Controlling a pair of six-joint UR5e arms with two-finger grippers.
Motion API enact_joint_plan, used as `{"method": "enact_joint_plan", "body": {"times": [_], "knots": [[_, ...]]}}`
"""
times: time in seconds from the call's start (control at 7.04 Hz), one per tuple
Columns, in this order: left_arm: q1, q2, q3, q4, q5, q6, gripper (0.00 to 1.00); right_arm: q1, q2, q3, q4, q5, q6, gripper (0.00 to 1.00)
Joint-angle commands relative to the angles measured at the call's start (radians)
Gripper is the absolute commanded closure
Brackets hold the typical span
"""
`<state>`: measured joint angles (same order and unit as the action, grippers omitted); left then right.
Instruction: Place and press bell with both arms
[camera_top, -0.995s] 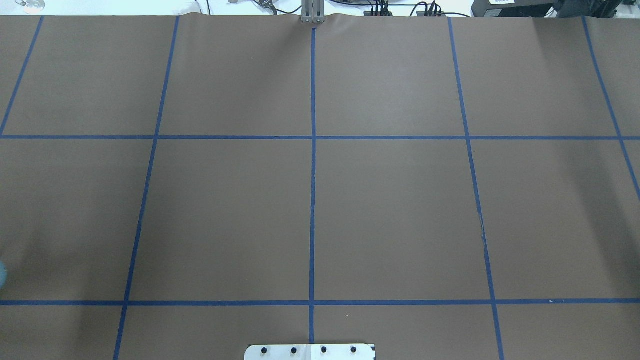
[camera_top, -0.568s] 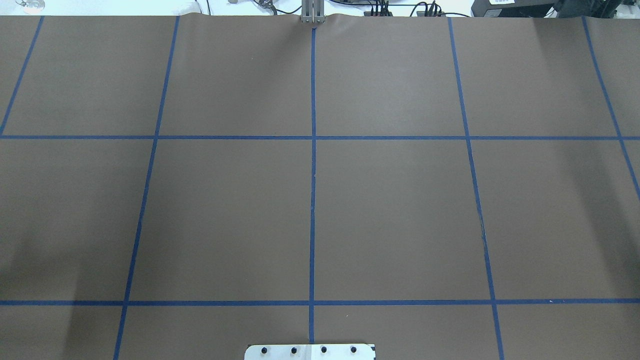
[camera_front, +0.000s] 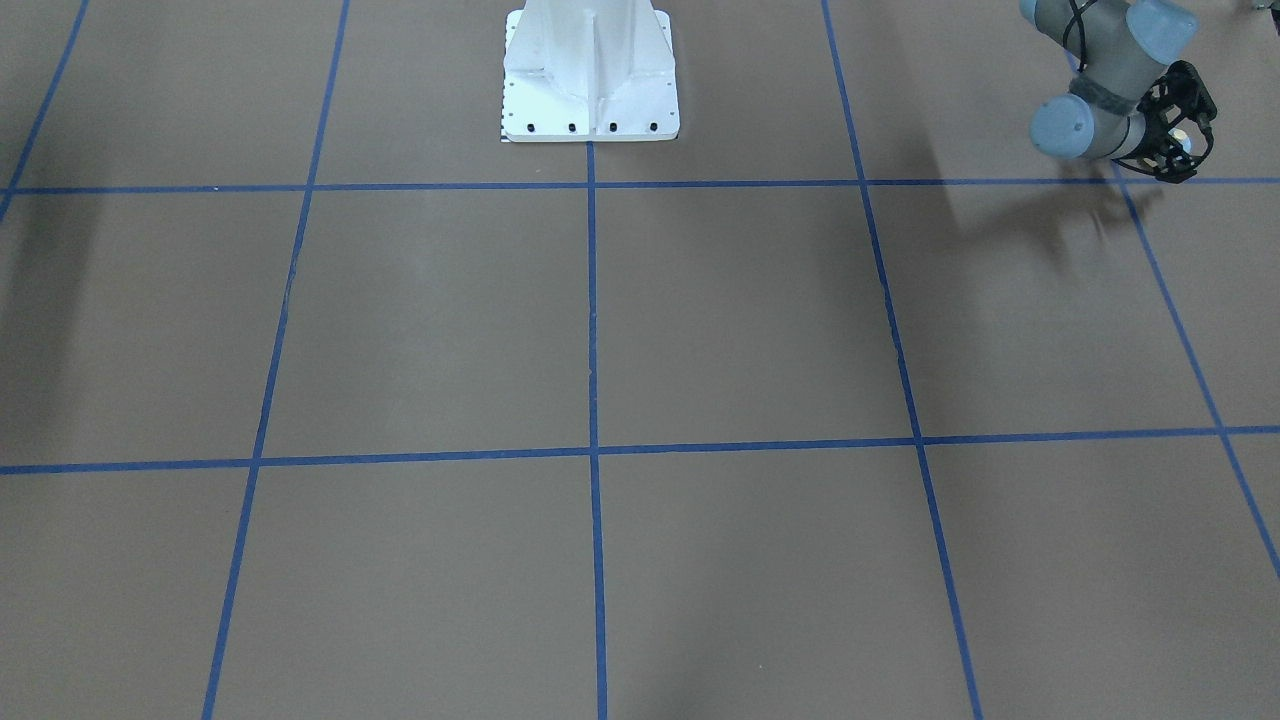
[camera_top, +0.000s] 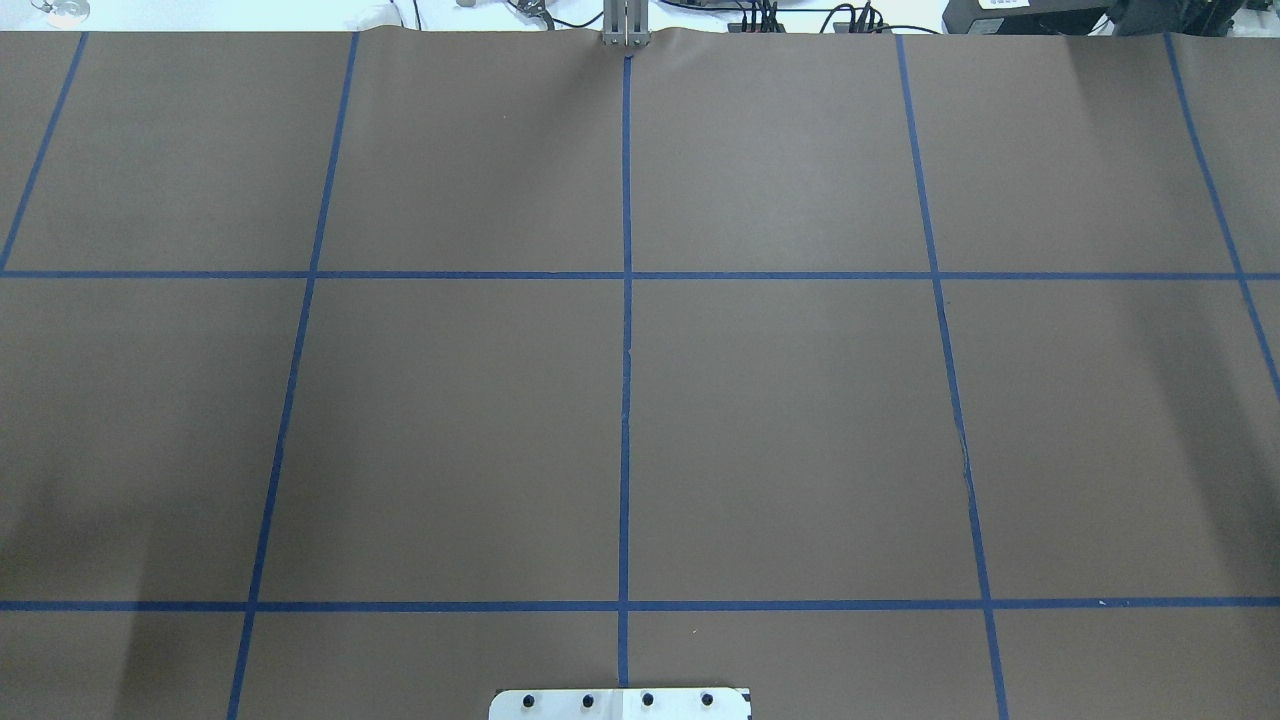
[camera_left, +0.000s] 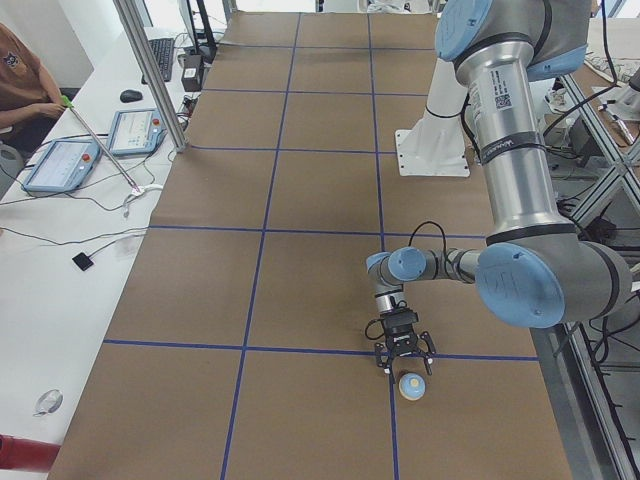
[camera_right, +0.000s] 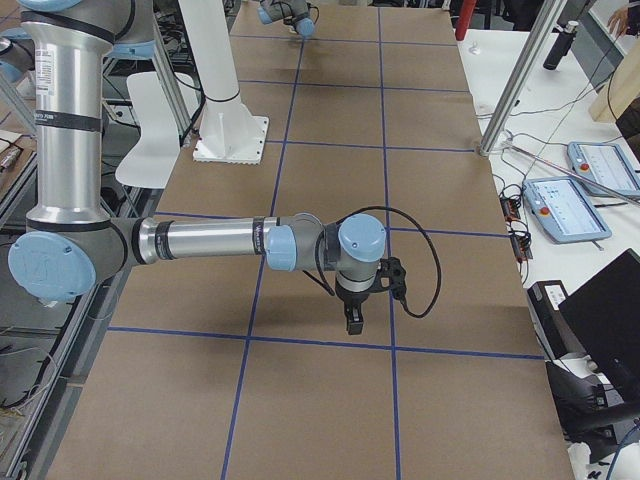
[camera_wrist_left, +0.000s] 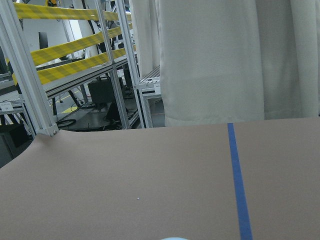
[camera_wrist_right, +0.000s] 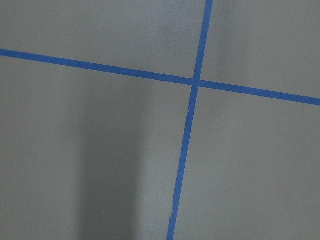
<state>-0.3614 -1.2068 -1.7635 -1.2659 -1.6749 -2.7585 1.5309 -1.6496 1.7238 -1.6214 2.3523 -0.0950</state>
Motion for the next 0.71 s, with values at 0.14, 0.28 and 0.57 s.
{"method": "enact_joint_plan", "body": {"times": [0.14, 0.28, 0.57], "knots": [[0.008, -0.042, 0.070, -0.004, 0.000, -0.024, 0.00, 0.000, 0.004, -0.003, 0.000, 0.001, 0.000, 0.00], [0.010, -0.083, 0.108, -0.006, 0.000, -0.024, 0.00, 0.000, 0.005, -0.004, 0.000, -0.001, 0.000, 0.00], [0.010, -0.085, 0.113, -0.007, 0.006, -0.023, 0.00, 0.000, 0.007, -0.001, 0.000, -0.001, 0.000, 0.00]]}}
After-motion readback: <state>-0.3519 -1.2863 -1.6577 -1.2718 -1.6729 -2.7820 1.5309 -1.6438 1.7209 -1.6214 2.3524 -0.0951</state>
